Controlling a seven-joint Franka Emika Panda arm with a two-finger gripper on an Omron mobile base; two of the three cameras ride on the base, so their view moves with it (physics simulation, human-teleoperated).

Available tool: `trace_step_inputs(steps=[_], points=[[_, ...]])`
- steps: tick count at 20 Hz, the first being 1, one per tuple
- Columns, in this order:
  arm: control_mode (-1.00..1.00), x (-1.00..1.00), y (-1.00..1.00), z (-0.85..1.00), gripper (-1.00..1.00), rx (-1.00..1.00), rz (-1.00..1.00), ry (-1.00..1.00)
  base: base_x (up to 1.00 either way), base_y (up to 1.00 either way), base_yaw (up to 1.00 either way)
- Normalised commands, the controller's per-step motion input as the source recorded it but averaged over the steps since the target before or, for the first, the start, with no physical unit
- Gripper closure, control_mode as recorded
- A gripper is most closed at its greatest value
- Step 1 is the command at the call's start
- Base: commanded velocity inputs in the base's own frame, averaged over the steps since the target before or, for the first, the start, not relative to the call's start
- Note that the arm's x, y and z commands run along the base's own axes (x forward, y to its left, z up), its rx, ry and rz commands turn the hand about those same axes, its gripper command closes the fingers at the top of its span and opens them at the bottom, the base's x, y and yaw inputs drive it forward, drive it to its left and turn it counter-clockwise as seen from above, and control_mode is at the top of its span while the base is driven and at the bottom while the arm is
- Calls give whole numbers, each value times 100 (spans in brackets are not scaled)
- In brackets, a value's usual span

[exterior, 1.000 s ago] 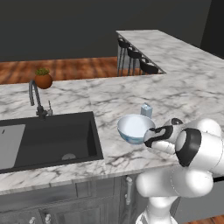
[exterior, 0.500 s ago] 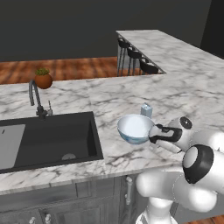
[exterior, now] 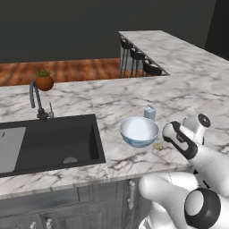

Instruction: Gather the eggs and milk located in the vicinity of the sink area and place them right next to the bowl.

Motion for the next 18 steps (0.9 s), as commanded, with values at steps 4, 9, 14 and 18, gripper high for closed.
trace_step_inputs(steps=[4,9,14,18], points=[[-100,-22,-27,53,-100,2,0,18,0,0,0],[-100,-12,-19,55,-100,4,-3,37,0,0,0],[-100,-14,-27,38,-100,9,-17,41,0,0,0],[-100,-15,-47,4,-100,12,-21,34,0,0,0]])
